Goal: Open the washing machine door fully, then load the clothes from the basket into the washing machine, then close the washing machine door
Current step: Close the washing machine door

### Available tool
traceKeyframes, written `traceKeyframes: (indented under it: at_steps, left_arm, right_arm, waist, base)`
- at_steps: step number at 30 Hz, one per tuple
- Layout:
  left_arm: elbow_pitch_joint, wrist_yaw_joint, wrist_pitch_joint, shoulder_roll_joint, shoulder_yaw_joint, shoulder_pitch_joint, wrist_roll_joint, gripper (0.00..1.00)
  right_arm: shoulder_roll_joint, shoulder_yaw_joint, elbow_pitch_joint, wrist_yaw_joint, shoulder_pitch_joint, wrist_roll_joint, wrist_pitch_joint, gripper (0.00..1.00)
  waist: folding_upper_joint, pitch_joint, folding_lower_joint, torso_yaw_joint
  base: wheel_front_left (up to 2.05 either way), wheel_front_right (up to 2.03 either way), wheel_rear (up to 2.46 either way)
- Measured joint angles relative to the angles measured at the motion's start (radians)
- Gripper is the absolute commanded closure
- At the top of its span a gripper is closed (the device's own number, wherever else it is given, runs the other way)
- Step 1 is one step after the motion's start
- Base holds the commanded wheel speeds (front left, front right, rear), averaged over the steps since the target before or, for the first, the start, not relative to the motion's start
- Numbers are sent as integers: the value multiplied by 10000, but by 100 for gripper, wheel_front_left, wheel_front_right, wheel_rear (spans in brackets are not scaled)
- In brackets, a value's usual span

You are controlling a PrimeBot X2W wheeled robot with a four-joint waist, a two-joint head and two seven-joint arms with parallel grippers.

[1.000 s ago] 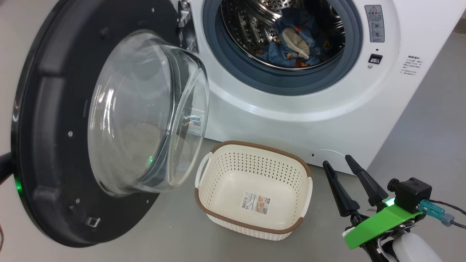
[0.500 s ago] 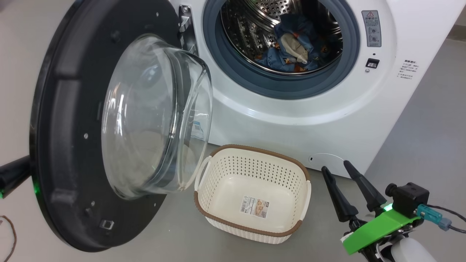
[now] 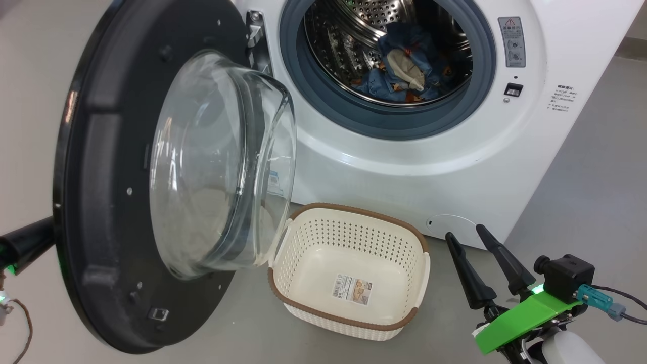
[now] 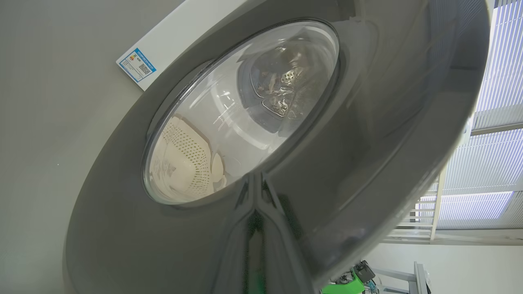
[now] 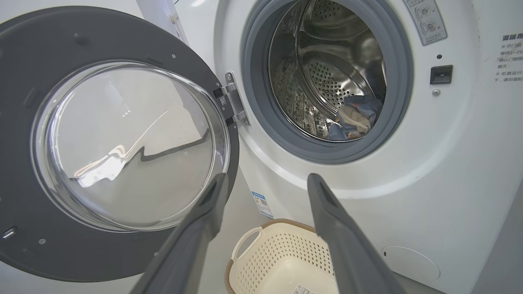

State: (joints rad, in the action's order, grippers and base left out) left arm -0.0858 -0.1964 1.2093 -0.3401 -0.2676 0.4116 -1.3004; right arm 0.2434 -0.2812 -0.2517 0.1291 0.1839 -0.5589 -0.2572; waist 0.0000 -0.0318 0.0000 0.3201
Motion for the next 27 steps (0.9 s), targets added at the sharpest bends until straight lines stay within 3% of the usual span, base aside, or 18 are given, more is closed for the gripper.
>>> traceKeyframes:
  at_steps: [19,27]
  left_arm:
    - [79,355,-401,75,31,-12,121,100]
    - [-305,995,-1308,-17,-174,4,679,100]
  right_arm:
    - [-10,12,-12,0,-1,2,0,0]
    - [-36,23,-10,0,-44,2,0,0]
  waist:
    - [0,62,0,73]
    - [0,118,0,158]
  base:
    - [0,0,0]
    - [0,0,0]
